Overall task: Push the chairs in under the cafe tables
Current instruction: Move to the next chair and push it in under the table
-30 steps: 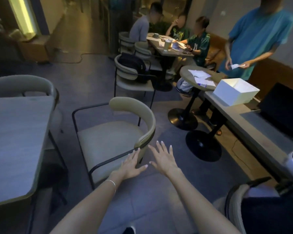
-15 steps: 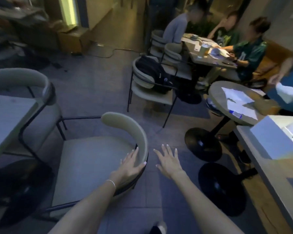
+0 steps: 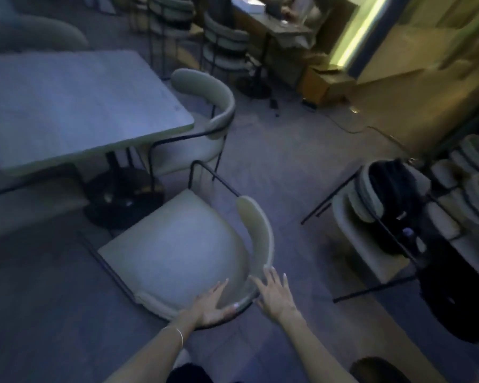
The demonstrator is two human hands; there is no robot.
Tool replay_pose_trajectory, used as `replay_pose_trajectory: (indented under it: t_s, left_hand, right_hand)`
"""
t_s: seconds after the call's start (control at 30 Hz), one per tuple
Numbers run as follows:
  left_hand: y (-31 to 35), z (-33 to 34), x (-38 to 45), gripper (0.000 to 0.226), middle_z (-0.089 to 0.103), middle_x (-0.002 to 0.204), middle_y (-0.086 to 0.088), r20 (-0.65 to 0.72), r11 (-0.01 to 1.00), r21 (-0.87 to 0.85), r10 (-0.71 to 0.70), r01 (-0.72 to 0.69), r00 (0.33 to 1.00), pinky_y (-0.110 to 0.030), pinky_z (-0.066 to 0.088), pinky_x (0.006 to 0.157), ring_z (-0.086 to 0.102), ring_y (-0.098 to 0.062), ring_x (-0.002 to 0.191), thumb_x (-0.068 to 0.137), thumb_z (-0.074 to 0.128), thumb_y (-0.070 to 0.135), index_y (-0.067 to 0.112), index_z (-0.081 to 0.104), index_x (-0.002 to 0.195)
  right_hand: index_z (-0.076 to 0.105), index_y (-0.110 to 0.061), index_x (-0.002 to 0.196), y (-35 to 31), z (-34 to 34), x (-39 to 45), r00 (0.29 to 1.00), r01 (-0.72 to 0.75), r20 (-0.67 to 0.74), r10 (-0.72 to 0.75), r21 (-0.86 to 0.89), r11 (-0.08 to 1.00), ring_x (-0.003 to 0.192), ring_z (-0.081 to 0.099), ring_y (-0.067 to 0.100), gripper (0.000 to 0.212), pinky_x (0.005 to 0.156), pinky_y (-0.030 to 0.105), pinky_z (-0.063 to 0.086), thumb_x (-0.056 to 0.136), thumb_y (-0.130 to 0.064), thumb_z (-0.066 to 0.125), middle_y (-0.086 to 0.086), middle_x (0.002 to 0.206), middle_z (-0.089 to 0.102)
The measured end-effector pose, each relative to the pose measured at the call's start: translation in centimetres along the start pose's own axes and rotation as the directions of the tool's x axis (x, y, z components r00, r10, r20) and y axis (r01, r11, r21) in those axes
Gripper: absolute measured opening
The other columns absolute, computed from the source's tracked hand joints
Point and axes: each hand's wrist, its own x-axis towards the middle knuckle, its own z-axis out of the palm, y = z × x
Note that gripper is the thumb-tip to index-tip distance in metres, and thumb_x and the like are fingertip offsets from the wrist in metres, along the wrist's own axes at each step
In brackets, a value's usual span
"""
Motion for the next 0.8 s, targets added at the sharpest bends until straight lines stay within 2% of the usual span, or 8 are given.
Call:
replay_pose_trajectory:
  t_s: [0.17,0.3,0.37,0.47,0.5,0.57,0.63,0.8]
  left_hand:
    - [0.6,2.5,-0.3,0.123,0.019,0.162,0.0,-0.038,0.991,0.016,-0.129,0.13,0.991,-0.04,0.017,0.121,0.021,-0.02,0.149,0.053,0.021,0.094,0.025,0.01,0.154]
    - [1.2,3.8,1.2,0.08,0.036,0.156,-0.001,-0.107,0.957,0.135,-0.244,0.257,0.964,-0.043,0.021,0.115,0.034,-0.022,0.142,0.083,0.035,0.074,0.032,0.023,0.15]
    - [1.7,4.3,1.6,0.064,0.043,0.151,-0.003,-0.114,0.942,0.167,-0.274,0.29,0.955,-0.044,0.023,0.112,0.04,-0.024,0.139,0.091,0.038,0.061,0.034,0.029,0.148]
    - [1.8,5.1,1.8,0.058,0.048,0.147,-0.008,-0.162,0.924,0.213,-0.287,0.318,0.944,-0.046,0.026,0.109,0.043,-0.029,0.135,0.093,0.034,0.056,0.033,0.03,0.147]
    - [2.0,5.1,1.8,0.057,0.048,0.146,-0.01,-0.17,0.922,0.197,-0.303,0.333,0.938,-0.047,0.027,0.108,0.044,-0.031,0.134,0.094,0.034,0.055,0.033,0.031,0.147]
    - [2.4,4.9,2.0,0.056,0.05,0.144,-0.012,-0.174,0.922,0.173,-0.318,0.347,0.932,-0.048,0.029,0.106,0.046,-0.034,0.132,0.094,0.036,0.051,0.031,0.032,0.146]
    - [2.8,4.6,2.3,0.054,0.052,0.142,-0.013,-0.161,0.918,0.189,-0.323,0.35,0.933,-0.05,0.029,0.106,0.048,-0.034,0.13,0.095,0.038,0.05,0.031,0.034,0.145]
    - [2.6,2.1,3.8,0.052,0.054,0.139,-0.016,-0.184,0.922,0.158,-0.324,0.353,0.928,-0.048,0.03,0.105,0.049,-0.035,0.128,0.095,0.037,0.05,0.03,0.038,0.143]
  right_hand:
    - [0.027,-0.022,0.151,0.3,0.6,2.8,0.952,0.3,0.121,-0.28,-0.205,0.932,0.151,0.0,0.033,0.053,0.12,0.054,0.002,0.101,-0.031,0.042,0.018,0.162,0.004]
    - [0.036,-0.02,0.146,1.8,0.8,5.2,0.89,0.451,0.242,-0.387,-0.334,0.827,0.148,0.016,0.035,0.051,0.12,0.055,0.006,0.099,-0.038,0.042,0.022,0.154,0.03]
    - [0.05,-0.023,0.137,3.1,1.0,6.0,0.825,0.565,0.285,-0.488,-0.416,0.713,0.136,0.042,0.036,0.055,0.114,0.059,0.023,0.089,-0.047,0.058,0.023,0.135,0.054]
    - [0.073,-0.04,0.103,4.6,2.7,7.8,0.831,0.551,0.218,-0.511,-0.44,0.709,0.087,0.076,0.022,0.059,0.087,0.05,0.055,0.048,-0.057,0.084,0.0,0.083,0.077]
    - [0.071,-0.04,0.109,4.8,2.3,7.8,0.799,0.588,0.218,-0.56,-0.477,0.653,0.089,0.075,0.023,0.055,0.092,0.052,0.051,0.056,-0.053,0.081,0.0,0.087,0.076]
    - [0.046,-0.033,0.14,4.8,1.6,8.1,0.718,0.675,0.262,-0.645,-0.488,0.553,0.122,0.055,0.034,0.05,0.113,0.065,0.023,0.09,-0.038,0.057,0.012,0.123,0.063]
    - [0.023,-0.03,0.151,5.1,0.6,8.8,0.718,0.678,0.292,-0.632,-0.5,0.539,0.135,0.035,0.037,0.051,0.117,0.066,0.003,0.102,-0.03,0.039,0.018,0.141,0.043]
    - [0.019,-0.031,0.151,4.6,-1.5,11.7,0.72,0.675,0.298,-0.626,-0.506,0.536,0.135,0.035,0.038,0.051,0.114,0.065,-0.001,0.103,-0.03,0.036,0.019,0.142,0.04]
